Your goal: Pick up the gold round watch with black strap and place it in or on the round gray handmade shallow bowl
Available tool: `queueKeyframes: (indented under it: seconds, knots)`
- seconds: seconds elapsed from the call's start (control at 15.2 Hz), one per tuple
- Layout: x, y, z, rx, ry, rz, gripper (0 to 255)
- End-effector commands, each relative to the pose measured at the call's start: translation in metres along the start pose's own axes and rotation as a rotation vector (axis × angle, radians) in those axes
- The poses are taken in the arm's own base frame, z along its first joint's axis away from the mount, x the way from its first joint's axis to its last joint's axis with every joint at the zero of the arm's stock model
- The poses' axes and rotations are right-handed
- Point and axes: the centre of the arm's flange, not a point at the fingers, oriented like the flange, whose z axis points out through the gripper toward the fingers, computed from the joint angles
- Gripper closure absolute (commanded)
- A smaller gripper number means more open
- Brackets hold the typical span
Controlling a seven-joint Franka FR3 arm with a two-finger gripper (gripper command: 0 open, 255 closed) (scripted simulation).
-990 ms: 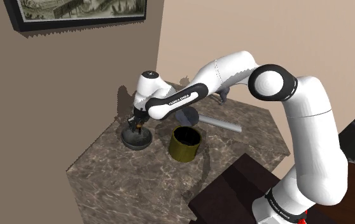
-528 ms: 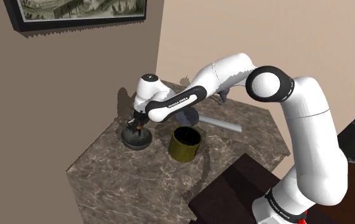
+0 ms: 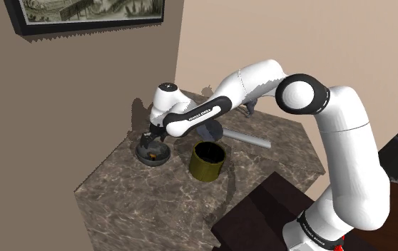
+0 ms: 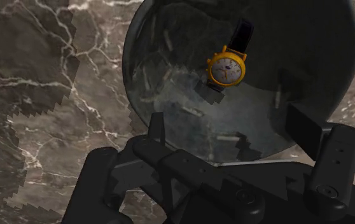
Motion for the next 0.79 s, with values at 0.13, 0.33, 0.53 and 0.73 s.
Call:
queueKeyframes:
  seconds: [0.13, 0.33, 0.53, 0.73]
  knots:
    - [0.000, 0.000, -0.040, 0.000, 0.000, 0.000, 0]
    - [0.000, 0.000, -0.050, 0.000, 0.000, 0.000, 0]
    - [0.000, 0.000, -0.050, 0.000, 0.000, 0.000, 0]
    - [0.000, 0.000, -0.050, 0.000, 0.000, 0.000, 0]
